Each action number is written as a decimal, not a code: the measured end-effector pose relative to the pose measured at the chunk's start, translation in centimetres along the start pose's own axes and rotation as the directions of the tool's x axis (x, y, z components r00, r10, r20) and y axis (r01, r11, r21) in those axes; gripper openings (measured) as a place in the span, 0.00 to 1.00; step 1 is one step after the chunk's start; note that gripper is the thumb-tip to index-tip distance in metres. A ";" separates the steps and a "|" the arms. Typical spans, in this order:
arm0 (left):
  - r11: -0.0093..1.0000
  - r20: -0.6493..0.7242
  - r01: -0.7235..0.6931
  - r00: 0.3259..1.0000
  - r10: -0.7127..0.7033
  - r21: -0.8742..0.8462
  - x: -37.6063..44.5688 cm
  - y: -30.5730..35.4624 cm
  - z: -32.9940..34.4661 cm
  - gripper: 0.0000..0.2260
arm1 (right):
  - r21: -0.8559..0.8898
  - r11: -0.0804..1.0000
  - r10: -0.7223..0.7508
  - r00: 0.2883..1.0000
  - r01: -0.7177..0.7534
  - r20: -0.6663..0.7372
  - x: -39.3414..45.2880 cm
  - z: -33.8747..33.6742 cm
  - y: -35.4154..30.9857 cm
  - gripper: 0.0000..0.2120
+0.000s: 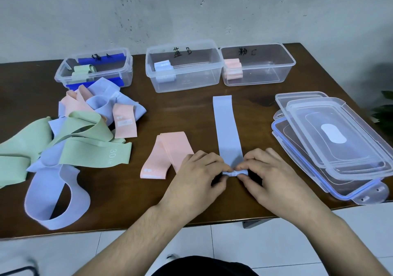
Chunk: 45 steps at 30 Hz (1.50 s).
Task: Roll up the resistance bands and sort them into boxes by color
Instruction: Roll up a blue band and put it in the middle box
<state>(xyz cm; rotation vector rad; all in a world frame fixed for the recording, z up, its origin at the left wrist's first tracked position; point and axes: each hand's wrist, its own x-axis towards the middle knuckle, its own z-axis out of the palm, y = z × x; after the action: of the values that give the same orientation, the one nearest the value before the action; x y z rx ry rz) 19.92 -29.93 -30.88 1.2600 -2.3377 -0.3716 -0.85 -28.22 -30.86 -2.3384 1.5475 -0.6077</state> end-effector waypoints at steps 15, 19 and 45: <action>1.000 0.046 -0.002 0.999 0.002 0.006 0.9 -0.7 -0.8 0.09 | 0.031 0.999 0.040 0.999 -0.039 -0.029 0.8 -0.2 0.1 0.05; 0.997 -0.012 -0.054 0.998 0.055 0.048 0.5 -0.6 0.1 0.07 | 0.069 0.996 0.052 0.998 -0.051 -0.022 1.1 -0.1 0.3 0.04; 0.994 0.010 -0.013 1.000 0.012 0.105 2.4 -1.3 0.0 0.08 | -0.051 0.999 0.001 1.000 0.000 0.022 2.0 -0.6 0.7 0.14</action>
<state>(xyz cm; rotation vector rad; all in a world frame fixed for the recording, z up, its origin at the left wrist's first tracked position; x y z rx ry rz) 19.72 -32.66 -30.79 1.2934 -2.3995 -0.2541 -1.02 -30.29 -30.23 -2.3736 1.5725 -0.5469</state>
